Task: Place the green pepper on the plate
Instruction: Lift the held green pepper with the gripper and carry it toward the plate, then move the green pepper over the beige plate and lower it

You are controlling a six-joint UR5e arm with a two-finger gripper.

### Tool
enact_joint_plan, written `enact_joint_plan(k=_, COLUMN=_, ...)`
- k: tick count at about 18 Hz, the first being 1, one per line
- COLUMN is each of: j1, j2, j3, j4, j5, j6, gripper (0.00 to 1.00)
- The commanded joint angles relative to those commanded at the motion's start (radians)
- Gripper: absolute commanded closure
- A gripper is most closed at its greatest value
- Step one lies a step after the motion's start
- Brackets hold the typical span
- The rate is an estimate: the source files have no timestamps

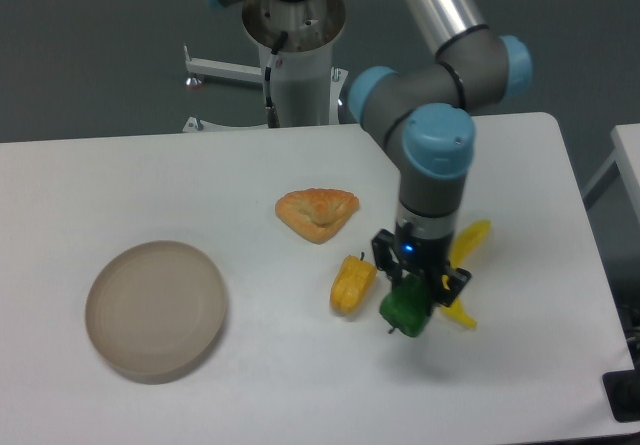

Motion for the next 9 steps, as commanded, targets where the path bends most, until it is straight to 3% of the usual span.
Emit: enact_joint_plan(k=9, j1=-0.175, j2=0.092, j3=-0.115, j4=0.002, j5=-0.003, j6=-0.324, gripper=0.64)
